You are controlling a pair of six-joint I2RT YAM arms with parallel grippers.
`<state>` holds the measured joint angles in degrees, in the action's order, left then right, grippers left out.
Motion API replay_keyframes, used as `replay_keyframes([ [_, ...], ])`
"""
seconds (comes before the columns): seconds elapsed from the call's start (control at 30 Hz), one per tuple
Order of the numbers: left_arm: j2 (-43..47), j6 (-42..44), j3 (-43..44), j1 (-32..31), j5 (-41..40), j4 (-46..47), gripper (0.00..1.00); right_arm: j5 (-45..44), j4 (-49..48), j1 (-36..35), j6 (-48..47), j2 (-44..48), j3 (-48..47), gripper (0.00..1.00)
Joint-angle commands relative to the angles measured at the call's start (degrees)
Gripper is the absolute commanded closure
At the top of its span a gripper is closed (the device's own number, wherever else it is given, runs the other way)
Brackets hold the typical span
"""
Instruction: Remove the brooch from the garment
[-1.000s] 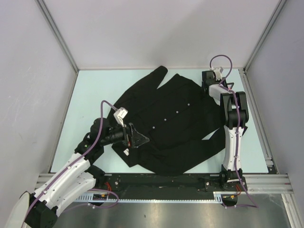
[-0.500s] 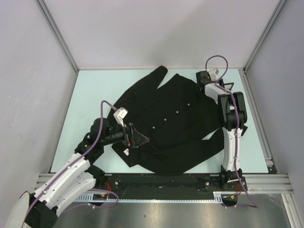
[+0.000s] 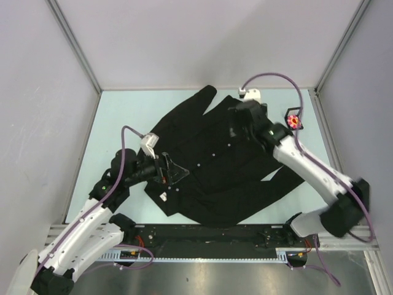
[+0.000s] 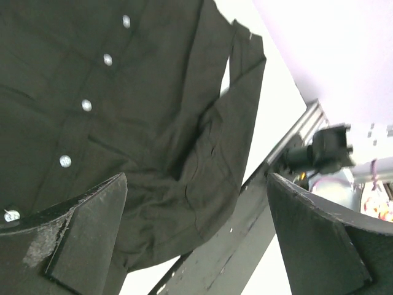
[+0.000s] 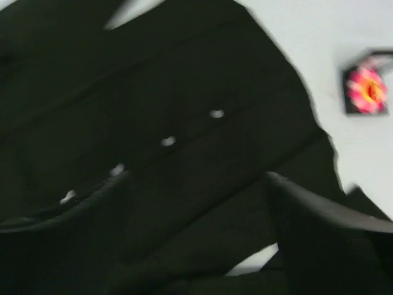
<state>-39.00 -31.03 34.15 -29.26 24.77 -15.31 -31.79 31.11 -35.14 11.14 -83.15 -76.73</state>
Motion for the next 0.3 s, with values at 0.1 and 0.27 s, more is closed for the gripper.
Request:
replay_keyframes([
  [0.1,5.94,-5.53,4.61,-0.19,-5.35,0.10,0.00,9.91,-7.56,-14.50,1.94,23.98,14.14,0.00],
  [0.27,8.59,-5.72,10.04,-0.19,-12.44,-1.65,0.00,12.46,-5.62,-15.40,6.18,37.68,16.87,0.00],
])
